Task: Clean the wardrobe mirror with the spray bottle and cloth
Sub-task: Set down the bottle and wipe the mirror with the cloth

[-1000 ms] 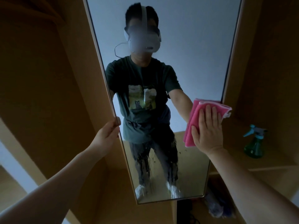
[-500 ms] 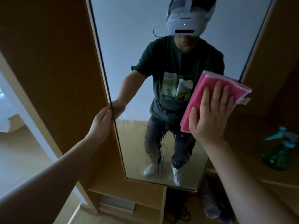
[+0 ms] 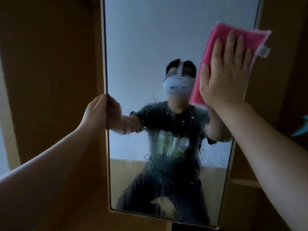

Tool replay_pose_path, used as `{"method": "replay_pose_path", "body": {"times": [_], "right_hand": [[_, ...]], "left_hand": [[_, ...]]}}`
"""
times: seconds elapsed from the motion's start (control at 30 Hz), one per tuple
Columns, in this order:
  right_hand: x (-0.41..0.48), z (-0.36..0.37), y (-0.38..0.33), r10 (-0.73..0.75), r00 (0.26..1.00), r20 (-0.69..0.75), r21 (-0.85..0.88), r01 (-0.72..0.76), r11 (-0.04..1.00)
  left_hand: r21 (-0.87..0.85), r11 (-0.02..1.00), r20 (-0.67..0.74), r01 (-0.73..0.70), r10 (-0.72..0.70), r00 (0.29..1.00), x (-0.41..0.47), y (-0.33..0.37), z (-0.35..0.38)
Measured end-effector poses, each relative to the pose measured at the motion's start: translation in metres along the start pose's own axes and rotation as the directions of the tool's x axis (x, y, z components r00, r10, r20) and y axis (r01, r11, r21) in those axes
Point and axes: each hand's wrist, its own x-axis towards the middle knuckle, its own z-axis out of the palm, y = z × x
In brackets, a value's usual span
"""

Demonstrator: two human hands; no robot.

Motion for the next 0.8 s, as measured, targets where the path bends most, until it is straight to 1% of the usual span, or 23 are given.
{"method": "replay_pose_path", "body": {"times": [0.1,0.3,0.37,0.43,0.5,0.6,0.73,0.8], "right_hand": [[-0.002,-0.001,0.001,-0.014,1.0,0.0,-0.034,0.014,0.999],[-0.004,-0.007,0.0,-0.019,0.996,0.088,-0.068,0.025,0.997],[-0.005,-0.009,0.0,-0.016,0.993,0.114,-0.073,0.024,0.997],[-0.003,-0.01,-0.001,-0.008,0.992,0.127,-0.057,0.016,0.998],[0.0,-0.011,-0.003,0.017,0.99,0.138,-0.031,-0.012,0.999],[0.005,-0.01,-0.009,0.074,0.988,0.135,-0.005,-0.074,0.997],[0.002,-0.009,-0.008,0.058,0.993,0.106,-0.019,-0.056,0.998],[0.0,-0.008,-0.007,0.042,0.994,0.106,-0.036,-0.038,0.999]], "left_hand": [[0.002,0.997,-0.01,-0.075,0.075,0.997,-0.007,-0.019,-0.002],[0.068,0.979,-0.145,-0.194,0.202,0.969,-0.011,-0.05,-0.003],[0.098,0.971,-0.17,-0.216,0.23,0.958,-0.012,-0.055,0.001],[0.099,0.971,-0.195,-0.219,0.235,0.952,-0.013,-0.06,0.002],[0.054,0.98,-0.22,-0.19,0.197,0.955,-0.01,-0.064,0.0],[0.043,0.986,-0.201,-0.164,0.169,0.965,-0.007,-0.067,-0.004],[-0.011,0.978,-0.239,-0.209,0.201,0.95,-0.01,-0.068,0.004],[0.05,0.976,-0.254,-0.214,0.22,0.942,-0.012,-0.068,0.006]]}}
